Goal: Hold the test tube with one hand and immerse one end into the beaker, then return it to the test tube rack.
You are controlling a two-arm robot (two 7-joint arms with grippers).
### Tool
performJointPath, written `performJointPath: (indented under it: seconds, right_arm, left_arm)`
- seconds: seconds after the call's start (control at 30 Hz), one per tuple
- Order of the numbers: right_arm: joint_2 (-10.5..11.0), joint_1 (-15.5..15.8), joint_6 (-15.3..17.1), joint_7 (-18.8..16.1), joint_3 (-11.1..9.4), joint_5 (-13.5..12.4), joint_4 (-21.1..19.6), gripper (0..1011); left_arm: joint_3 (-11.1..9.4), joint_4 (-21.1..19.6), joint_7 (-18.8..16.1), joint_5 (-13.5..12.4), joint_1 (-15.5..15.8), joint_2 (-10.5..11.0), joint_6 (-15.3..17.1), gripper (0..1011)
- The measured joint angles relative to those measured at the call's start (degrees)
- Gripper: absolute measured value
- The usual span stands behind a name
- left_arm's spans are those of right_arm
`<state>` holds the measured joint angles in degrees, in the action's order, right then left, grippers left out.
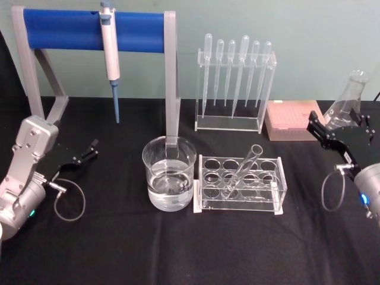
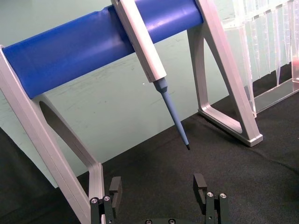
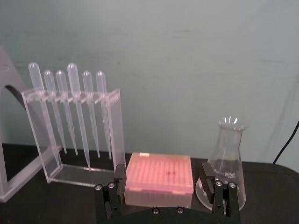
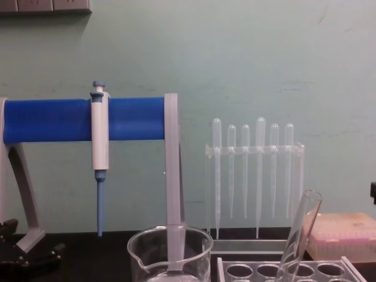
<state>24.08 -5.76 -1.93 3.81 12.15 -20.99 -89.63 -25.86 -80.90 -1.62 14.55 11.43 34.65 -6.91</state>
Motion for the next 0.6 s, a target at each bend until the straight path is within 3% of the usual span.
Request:
performJointPath:
  seconds: [0.6]
  right_arm:
    - [0.11, 0.0, 0.2, -0.3, 0.03, -0.14, -0.28, 1002]
  left_arm:
    - [0.0, 0.0, 0.0, 0.0, 0.0, 0.0, 0.0, 1000]
